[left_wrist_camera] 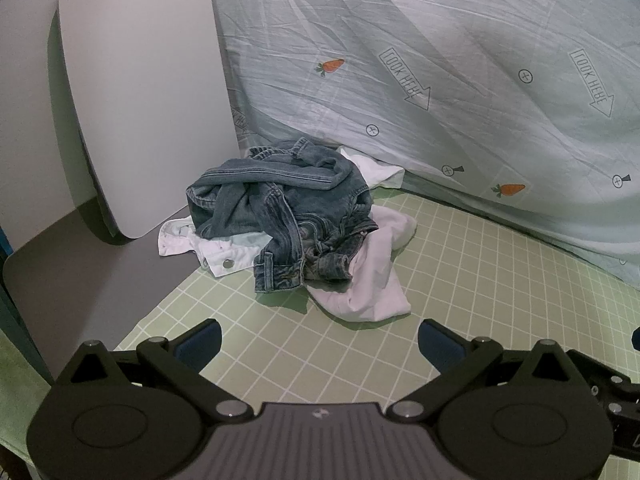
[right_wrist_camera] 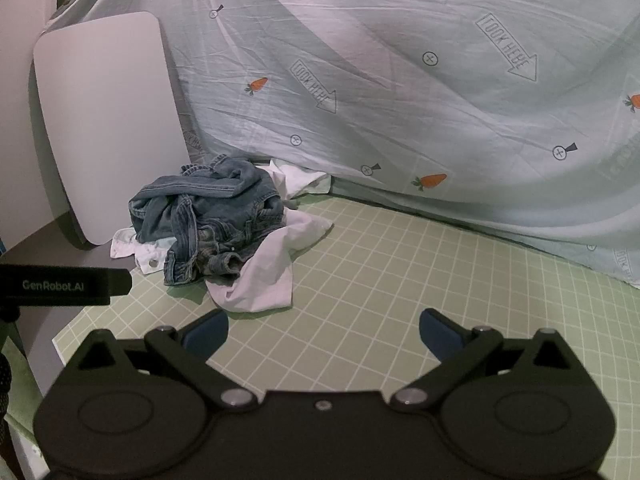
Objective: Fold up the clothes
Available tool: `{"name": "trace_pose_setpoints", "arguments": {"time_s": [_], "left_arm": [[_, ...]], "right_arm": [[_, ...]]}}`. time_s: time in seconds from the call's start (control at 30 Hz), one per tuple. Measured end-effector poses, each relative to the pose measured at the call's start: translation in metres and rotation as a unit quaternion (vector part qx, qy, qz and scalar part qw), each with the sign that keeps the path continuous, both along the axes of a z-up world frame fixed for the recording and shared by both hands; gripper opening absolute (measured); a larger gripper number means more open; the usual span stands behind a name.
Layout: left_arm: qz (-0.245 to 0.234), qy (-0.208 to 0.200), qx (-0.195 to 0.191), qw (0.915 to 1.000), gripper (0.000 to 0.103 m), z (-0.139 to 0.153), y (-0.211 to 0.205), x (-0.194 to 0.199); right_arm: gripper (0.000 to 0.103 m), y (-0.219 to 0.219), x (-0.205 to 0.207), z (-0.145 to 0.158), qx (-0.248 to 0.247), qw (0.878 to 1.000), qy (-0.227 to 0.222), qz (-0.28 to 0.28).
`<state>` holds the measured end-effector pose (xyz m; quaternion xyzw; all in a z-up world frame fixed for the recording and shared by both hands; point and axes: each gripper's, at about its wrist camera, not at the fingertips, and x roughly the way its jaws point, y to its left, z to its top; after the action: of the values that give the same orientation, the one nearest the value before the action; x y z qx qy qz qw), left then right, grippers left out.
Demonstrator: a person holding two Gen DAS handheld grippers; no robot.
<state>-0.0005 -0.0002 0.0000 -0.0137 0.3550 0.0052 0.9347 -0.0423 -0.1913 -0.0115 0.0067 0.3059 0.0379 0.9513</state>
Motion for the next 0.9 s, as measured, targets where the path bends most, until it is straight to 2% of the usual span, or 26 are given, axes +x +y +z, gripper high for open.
{"name": "trace_pose_setpoints", "arguments": {"time_s": [0.9], "left_arm": [[0.001,0.001,0.000,1.0000,0.103,-0.0010,0.0012,-0.0055]], "right_arm": [[0.103,0.0006,0.0006,0.0007,0.002,1.000,0.000,0.000]]}}
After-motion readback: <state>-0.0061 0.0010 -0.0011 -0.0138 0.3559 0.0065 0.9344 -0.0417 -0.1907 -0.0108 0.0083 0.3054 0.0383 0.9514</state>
